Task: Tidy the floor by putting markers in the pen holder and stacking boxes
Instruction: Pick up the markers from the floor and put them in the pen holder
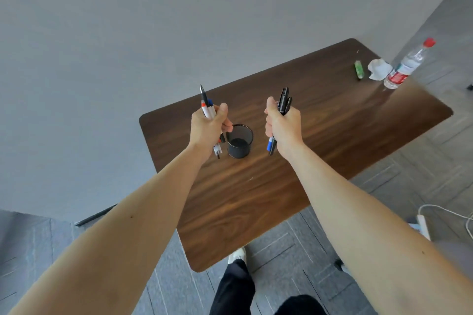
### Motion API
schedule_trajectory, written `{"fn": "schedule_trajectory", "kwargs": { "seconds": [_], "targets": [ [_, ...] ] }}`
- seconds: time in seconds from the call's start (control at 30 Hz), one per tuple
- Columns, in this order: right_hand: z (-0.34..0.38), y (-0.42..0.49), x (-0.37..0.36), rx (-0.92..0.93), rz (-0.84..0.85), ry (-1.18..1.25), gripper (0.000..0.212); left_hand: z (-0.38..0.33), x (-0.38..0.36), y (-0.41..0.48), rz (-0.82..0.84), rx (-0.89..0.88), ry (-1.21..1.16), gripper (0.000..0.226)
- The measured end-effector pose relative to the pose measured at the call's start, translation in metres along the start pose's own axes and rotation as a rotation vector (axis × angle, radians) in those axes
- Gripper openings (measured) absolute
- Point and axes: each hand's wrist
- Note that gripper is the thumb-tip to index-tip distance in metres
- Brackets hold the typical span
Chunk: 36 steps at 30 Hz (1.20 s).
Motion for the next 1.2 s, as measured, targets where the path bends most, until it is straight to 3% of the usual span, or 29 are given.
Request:
{"fn": "schedule_trajectory", "kwargs": {
  "seconds": [0.33, 0.67, 0.93, 1.0, 1.13, 1.2],
  "targets": [
    [-0.057, 0.104, -0.037, -0.145, -0.032, 0.178, 0.024, 0.056, -0.049, 0.097, -0.104, 0.122, -0.074, 0.049],
    [-0.117, 0.136, -0.052, -0.076, -0.127, 0.013, 0.018, 0.106, -0.070, 0.116, -0.080, 0.172, -0.089, 0.051],
    [-0.149, 0.140, -0.051, -0.087, -0.017, -0.074, 0.032, 0.140, -0.068, 0.112, -0.063, 0.278, -0.037, 0.036],
    [-0.152, 0.138, -0.048, -0.107, 0.029, -0.083, 0.038, 0.146, -0.065, 0.109, -0.002, 0.266, -0.003, 0.043],
    [-0.155, 0.134, -0.038, -0.103, 0.166, -0.146, 0.033, 0.152, -0.056, 0.106, 0.120, 0.147, 0.121, 0.020],
    [-0.156, 0.133, -0.031, -0.069, 0.242, -0.199, 0.041, 0.152, -0.050, 0.102, 0.143, 0.121, 0.124, 0.020]
  ]
}}
Point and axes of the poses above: each hand's wrist, its own y-axis towards the middle knuckle, its own x-axis out of the back of the hand, z = x × y, and after that the axes turned 1 degree about z, right-handed
